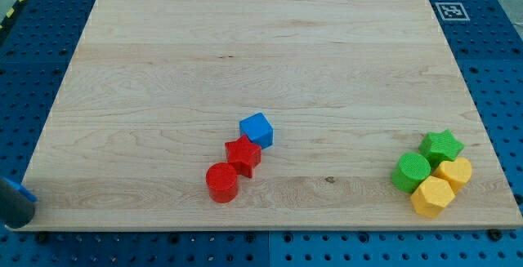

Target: Nudge the blue triangle down

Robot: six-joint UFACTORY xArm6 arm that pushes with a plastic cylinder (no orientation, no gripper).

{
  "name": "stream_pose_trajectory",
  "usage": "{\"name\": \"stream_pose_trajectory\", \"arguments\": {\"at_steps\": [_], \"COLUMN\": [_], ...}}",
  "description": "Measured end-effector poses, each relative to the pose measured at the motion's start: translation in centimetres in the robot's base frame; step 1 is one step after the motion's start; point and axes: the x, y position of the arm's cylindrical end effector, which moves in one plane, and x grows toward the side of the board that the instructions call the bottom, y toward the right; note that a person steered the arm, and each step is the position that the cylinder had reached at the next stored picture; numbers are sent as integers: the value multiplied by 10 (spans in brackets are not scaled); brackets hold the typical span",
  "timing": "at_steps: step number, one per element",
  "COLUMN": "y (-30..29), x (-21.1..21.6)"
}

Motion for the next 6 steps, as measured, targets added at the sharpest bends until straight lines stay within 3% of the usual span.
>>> {"name": "stream_pose_trajectory", "arguments": {"at_steps": [3,4,5,6], "y": [23,38,15,-22], "x": [-12,-44,-87,-104]}}
